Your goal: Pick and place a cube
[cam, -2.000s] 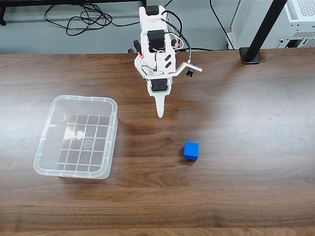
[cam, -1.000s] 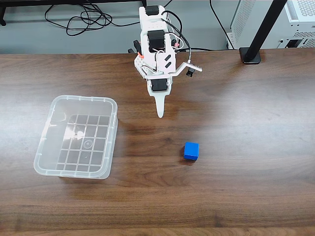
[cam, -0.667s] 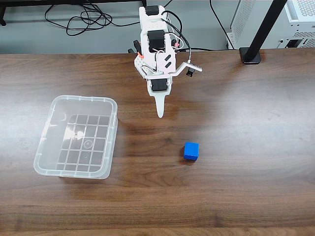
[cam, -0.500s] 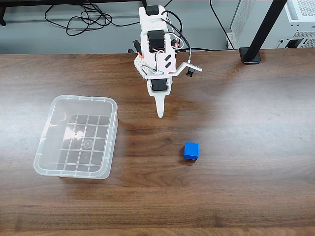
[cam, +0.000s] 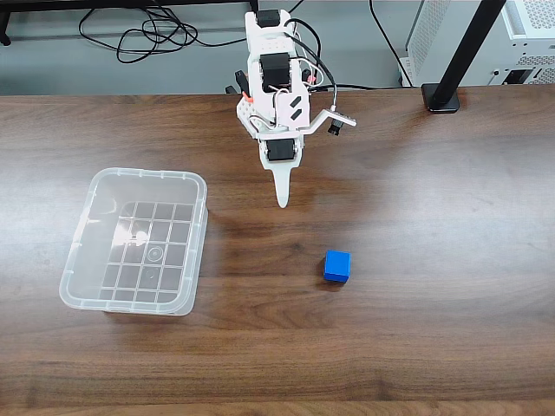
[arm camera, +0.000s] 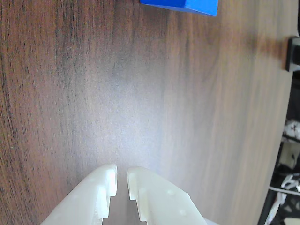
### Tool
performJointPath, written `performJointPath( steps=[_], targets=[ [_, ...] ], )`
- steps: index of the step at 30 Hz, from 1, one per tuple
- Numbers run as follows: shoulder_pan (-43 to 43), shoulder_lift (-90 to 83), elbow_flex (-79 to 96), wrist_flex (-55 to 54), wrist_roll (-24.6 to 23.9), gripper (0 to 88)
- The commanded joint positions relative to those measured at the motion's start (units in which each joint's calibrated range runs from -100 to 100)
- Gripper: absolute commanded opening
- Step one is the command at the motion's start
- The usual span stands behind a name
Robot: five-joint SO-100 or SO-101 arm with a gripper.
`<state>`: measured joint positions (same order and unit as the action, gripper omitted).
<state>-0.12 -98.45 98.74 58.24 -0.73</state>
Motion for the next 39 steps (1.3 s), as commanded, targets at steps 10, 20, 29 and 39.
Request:
performJointPath(
  steps=[10,20,29,39],
  targets=[
    [0.34,-0.72,-1.07,-5.42,-0.64,2.7],
    [-3.26,1.01,-10.22,-4.31,-8.67,38.5],
    [-8.47,22.56,-16.33,-8.41,-10.67,35.4],
    [-12.36,65.67,-43.06,-9.18,-17.91,36.0]
  ],
)
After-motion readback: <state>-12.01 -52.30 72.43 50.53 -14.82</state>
